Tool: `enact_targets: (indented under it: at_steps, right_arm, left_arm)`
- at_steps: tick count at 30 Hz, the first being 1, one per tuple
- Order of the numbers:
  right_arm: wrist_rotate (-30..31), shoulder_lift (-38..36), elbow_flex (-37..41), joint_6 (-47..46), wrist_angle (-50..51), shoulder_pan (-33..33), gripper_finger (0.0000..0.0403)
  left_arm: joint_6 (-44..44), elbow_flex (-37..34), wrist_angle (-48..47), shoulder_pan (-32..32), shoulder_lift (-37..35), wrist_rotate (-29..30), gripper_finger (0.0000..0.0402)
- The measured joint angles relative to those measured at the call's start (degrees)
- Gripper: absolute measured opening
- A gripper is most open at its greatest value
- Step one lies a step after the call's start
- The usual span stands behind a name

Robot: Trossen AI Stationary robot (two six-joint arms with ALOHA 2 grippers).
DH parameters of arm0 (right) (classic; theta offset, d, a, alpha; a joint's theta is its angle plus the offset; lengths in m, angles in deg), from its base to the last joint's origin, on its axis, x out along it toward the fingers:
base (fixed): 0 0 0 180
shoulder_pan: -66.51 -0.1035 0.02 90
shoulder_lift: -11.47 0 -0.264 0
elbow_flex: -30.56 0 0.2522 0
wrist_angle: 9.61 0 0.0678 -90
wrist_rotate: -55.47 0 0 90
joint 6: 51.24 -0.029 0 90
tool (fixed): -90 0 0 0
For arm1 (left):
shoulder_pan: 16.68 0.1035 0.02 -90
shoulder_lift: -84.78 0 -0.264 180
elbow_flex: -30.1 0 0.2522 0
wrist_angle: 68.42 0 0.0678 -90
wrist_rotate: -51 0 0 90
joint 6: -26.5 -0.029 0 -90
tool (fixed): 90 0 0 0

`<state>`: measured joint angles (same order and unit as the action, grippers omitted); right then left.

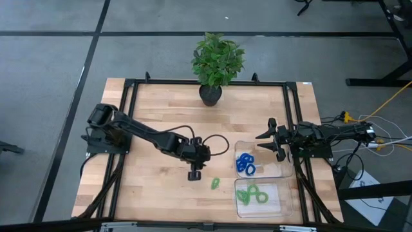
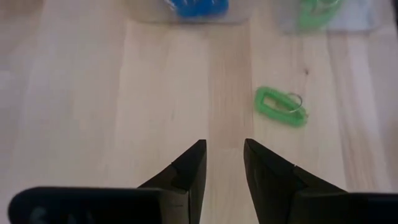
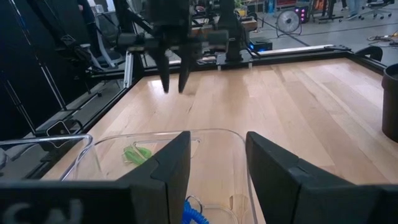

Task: Sort spring keychains
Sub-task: Put the green spring keychain in the bottom transparent bin

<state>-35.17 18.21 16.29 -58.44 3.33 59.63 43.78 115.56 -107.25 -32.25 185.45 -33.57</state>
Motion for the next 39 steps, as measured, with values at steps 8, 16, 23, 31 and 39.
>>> enact_targets:
  at_steps: [8,16,23,31,39]
  right_arm:
    - [0.07,0.0,-0.01,0.0,0.0,0.0,0.0154]
    - [0.0,-0.02,-0.01,0.04,0.0,0.0,0.0154]
    - [0.0,-0.01,0.01,0.04,0.0,-0.01,0.0154]
    - [0.0,0.0,0.02,0.02,0.0,0.0,0.0154]
    - [0.0,-0.02,0.0,0.02,0.0,0.0,0.0154]
  left_arm:
    - [-3.99,-0.73,10.88,-0.51,6.12,-0.91,0.0102]
    - [5.45,-0.68,17.58,-2.42,13.67,-4.2,0.0102]
    - [8.66,-0.65,20.92,-5.09,15.83,-4.03,0.0102]
    - [24.12,-0.65,21.06,-5.19,15.77,-3.41,0.0102]
    - [34.53,-0.65,21.06,-4.55,15.77,0.5,0.0102]
